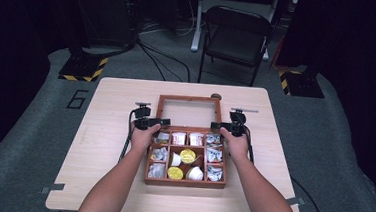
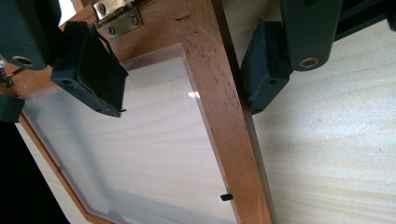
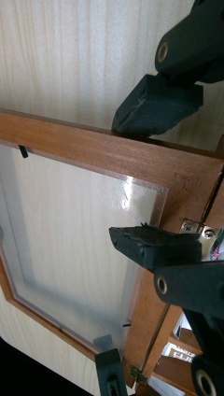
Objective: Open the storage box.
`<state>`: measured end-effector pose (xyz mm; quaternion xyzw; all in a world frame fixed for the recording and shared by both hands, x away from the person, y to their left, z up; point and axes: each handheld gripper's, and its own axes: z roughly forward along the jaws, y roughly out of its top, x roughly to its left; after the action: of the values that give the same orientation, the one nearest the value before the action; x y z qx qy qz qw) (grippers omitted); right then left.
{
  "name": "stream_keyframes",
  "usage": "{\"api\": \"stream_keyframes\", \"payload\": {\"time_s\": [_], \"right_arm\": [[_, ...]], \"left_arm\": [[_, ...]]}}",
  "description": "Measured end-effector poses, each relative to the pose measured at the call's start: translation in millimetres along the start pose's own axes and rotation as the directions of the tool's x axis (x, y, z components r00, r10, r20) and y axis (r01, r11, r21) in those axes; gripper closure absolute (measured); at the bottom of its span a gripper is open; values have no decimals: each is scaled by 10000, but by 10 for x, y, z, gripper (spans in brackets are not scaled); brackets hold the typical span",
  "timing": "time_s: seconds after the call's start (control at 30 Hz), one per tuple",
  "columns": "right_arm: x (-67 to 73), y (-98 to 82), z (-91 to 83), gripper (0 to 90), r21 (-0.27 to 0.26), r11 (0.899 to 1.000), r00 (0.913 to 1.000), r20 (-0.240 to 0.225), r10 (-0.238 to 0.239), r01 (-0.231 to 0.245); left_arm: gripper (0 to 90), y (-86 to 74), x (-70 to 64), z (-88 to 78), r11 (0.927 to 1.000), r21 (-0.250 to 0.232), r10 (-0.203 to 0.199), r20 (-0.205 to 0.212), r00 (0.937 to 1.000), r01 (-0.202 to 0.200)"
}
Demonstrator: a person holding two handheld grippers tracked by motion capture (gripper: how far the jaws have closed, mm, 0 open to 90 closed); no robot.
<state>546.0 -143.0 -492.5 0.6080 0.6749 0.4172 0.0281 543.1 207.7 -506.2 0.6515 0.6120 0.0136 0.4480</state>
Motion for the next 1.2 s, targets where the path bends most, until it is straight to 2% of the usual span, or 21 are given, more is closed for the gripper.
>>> {"api": "stream_keyframes", "payload": {"time_s": [0.1,0.17,0.2,0.23,0.27,0.3,0.33,0.4,0.53,0.57,0.8,0.83,0.9,0.93,0.97,1.03,1.07,1.1,1.13,1.17,1.2], "right_arm": [[-13,-1,7,429,-45,10000,10000,-28,-49,49],[-6,-3,6,421,67,9996,9997,18,262,-262],[-10,-4,11,443,-31,9999,9999,125,-108,108],[29,-3,-3,457,-123,9981,9973,440,-592,598],[68,2,-9,458,-149,9930,9907,717,-1155,1169],[117,1,-16,449,-67,9902,9856,971,-1381,1394],[117,1,-16,449,-67,9902,9856,971,-1381,1394],[139,19,-20,417,105,9945,9904,900,-1048,1043],[113,20,-22,409,44,9965,9934,791,-836,835],[119,19,-35,402,49,9971,9939,800,-759,757],[161,8,-138,396,-241,9927,9905,740,-1158,1179],[176,-6,-164,395,-400,9882,9871,684,-1450,1479],[229,-26,-216,387,-344,9837,9826,646,-1743,1767],[255,-37,-238,387,-370,9815,9808,609,-1852,1877],[255,-37,-238,387,-370,9815,9808,609,-1852,1877],[412,-80,-341,387,-451,9695,9700,451,-2388,2407],[412,-80,-341,387,-451,9695,9700,451,-2388,2407],[506,-110,-388,386,-401,9613,9620,294,-2716,2726],[506,-110,-388,386,-401,9613,9620,294,-2716,2726],[593,-141,-431,386,-370,9513,9520,157,-3058,3061],[627,-156,-450,386,-383,9491,9499,130,-3123,3126]], "left_arm": [[321,-3,3,1,9999,31,-114,10,9999,114],[321,-4,13,3,9996,83,-261,55,9996,260],[322,-5,20,1,9995,100,-299,108,9995,298],[326,-4,22,-2,9997,98,-228,73,9997,227],[325,-5,21,-1,9997,74,-222,69,9997,222],[325,-6,21,0,9997,78,-242,63,9997,242],[325,-6,21,0,9997,78,-242,63,9997,242],[326,-7,16,-5,9995,77,-304,-4,9995,304],[339,-3,24,-17,9992,123,-375,22,9993,375],[341,2,26,-33,9994,78,-324,-130,9994,325],[343,53,68,-188,9990,-125,-427,-33,9991,426],[343,57,58,-258,9997,-132,-195,-54,9998,195],[343,57,27,-328,9999,-97,-28,-147,9999,27],[343,59,8,-372,9997,-102,216,-182,9996,-218],[343,59,8,-372,9997,-102,216,-182,9996,-218],[346,67,-33,-488,9986,-213,483,-174,9987,-487],[346,67,-33,-488,9986,-213,483,-174,9987,-487],[347,79,-56,-570,9985,-317,442,-110,9990,-445],[350,79,-56,-570,9985,-317,442,-110,9990,-445],[354,81,-85,-682,9977,-478,490,23,9988,-488],[357,73,-106,-728,9973,-553,491,84,9988,-485]]}}
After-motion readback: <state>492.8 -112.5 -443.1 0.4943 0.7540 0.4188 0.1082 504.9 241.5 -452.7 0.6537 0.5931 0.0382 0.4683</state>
